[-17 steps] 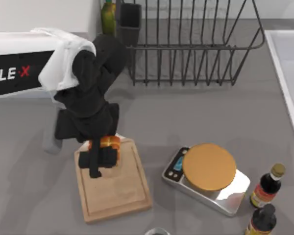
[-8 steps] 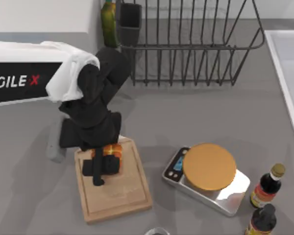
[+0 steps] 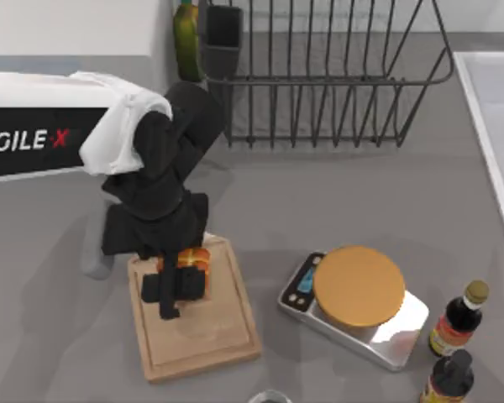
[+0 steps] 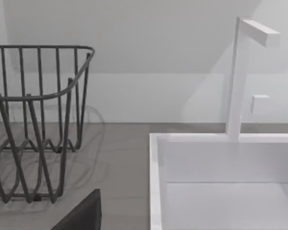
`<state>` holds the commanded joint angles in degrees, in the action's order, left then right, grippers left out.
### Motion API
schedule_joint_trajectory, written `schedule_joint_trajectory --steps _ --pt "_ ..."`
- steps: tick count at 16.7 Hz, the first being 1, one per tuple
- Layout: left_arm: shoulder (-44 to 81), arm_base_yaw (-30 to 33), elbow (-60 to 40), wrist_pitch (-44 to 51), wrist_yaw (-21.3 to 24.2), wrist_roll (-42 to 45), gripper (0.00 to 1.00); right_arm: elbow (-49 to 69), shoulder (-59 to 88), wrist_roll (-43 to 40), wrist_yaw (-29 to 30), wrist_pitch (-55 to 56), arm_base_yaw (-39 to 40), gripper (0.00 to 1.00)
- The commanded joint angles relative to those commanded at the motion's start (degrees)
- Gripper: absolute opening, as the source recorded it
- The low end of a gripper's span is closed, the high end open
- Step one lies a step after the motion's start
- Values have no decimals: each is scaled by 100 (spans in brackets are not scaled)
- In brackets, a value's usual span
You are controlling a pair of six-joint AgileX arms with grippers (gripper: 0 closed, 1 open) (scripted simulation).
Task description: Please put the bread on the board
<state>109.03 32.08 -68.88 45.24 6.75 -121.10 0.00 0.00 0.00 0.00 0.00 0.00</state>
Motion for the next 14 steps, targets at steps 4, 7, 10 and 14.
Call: schedule_joint_trajectory --steps 4,7,10,14 --pt "0 0 0 0 0 0 68 0 0 0 0 0 0 100" --pt "0 0 0 0 0 0 90 0 0 0 0 0 0 100" --pt "0 0 0 0 0 0 100 0 0 0 0 0 0 100" --pt "0 0 0 0 0 0 100 0 0 0 0 0 0 100"
